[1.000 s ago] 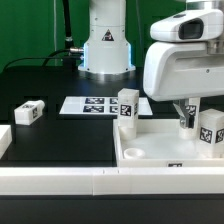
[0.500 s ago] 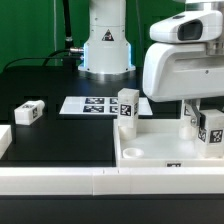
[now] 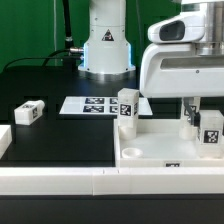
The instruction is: Assemble square table
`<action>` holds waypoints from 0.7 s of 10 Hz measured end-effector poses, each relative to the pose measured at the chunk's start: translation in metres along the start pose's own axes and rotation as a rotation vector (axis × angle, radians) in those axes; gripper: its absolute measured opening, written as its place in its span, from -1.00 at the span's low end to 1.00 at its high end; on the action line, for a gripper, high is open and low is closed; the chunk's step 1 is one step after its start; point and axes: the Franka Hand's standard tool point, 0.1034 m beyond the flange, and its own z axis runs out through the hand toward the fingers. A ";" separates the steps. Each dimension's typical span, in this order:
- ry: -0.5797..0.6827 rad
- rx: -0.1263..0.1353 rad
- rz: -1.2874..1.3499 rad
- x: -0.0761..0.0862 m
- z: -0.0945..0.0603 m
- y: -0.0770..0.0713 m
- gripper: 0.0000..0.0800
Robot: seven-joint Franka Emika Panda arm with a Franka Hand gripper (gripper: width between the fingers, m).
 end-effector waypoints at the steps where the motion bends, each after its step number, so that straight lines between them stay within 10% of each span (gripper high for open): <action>1: 0.001 -0.005 0.086 0.000 0.000 0.002 -0.29; 7: 0.008 -0.063 0.461 0.005 -0.002 0.028 -0.17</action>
Offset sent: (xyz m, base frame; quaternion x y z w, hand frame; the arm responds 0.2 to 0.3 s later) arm -0.0016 0.0074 -0.0014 -0.0071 -0.0179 0.2830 0.9589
